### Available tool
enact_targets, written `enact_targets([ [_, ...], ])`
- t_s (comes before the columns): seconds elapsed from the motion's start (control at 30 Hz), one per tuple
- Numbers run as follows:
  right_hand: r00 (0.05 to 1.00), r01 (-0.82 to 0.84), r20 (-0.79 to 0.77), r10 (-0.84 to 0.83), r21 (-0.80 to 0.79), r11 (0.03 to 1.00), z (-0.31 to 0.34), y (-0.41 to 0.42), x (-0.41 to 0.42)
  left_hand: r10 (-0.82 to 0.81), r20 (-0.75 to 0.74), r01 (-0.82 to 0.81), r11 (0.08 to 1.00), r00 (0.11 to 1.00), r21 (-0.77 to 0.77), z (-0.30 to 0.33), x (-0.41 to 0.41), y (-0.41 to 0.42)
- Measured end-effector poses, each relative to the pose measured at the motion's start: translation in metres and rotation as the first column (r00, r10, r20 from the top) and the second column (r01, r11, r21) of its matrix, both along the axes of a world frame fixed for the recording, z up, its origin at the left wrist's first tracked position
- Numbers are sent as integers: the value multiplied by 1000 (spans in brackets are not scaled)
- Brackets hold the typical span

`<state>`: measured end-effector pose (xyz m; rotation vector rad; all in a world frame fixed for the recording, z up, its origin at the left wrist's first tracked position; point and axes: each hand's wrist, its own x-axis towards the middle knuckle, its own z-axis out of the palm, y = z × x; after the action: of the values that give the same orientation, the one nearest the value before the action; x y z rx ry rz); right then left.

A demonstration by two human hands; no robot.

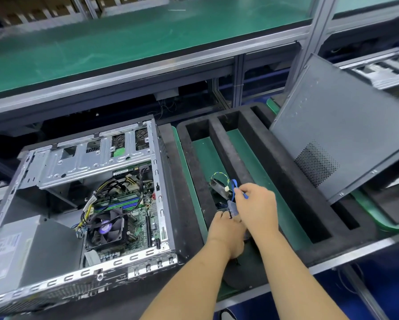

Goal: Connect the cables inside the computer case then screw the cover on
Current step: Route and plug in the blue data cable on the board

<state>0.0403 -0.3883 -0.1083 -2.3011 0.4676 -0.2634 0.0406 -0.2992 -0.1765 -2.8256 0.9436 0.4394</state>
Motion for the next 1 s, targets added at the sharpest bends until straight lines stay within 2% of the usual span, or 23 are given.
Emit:
enact_targets([
  [0.07, 995, -26, 96, 29, -26, 999, 23, -1, 9, 54, -55, -63, 983, 997, -172, 10, 1, 0],
  [0.1, 988, -20, 153, 17, 13, 1000, 34, 0, 12, 92, -94, -115, 954, 991, -277, 18, 2, 0],
  [0.17, 974, -20, 225, -26, 201, 979, 54, 3, 17, 193, -224, -278, 845, 955, -457, 36, 8, 0],
  [0.23, 964, -71, 265, -38, 390, 918, 71, 8, 20, 279, -398, -471, 690, 874, -549, 56, 15, 2],
  [0.33, 928, -137, 367, -56, 477, 868, 89, 13, 25, 322, -622, -700, 356, 714, -619, 81, 27, 8],
  [0.37, 916, -158, 396, -68, 511, 845, 95, 15, 27, 322, -662, -736, 284, 677, -615, 86, 28, 11],
  [0.47, 880, -234, 463, -103, 613, 755, 112, 22, 29, 322, -720, -786, 179, 615, -591, 98, 26, 18],
  [0.5, 867, -258, 485, -115, 634, 729, 118, 26, 30, 294, -769, -816, 76, 567, -572, 106, 27, 20],
  [0.53, 852, -281, 509, -127, 648, 708, 126, 31, 31, 219, -835, -844, -81, 504, -530, 117, 29, 22],
  [0.6, 819, -306, 552, -157, 652, 694, 140, 45, 35, -37, -917, -841, -414, 397, -348, 145, 36, 33],
  [0.67, 782, -280, 580, -231, 656, 701, 153, 61, 41, -270, -867, -743, -650, 420, -158, 170, 46, 55],
  [0.7, 762, -263, 592, -263, 653, 710, 157, 69, 43, -341, -820, -690, -719, 460, -88, 180, 50, 71],
  [0.77, 740, -270, 619, -263, 632, 727, 163, 87, 46, -430, -738, -614, -789, 520, 27, 197, 54, 107],
  [0.83, 735, -330, 648, -200, 599, 729, 165, 110, 45, -455, -709, -595, -801, 539, 61, 208, 59, 143],
  [0.9, 731, -363, 669, -135, 548, 753, 165, 135, 43, -398, -754, -617, -787, 523, -12, 212, 63, 177],
  [1.0, 694, -423, 717, -63, 477, 771, 166, 176, 38, -218, -820, -652, -723, 530, -229, 207, 60, 206],
])
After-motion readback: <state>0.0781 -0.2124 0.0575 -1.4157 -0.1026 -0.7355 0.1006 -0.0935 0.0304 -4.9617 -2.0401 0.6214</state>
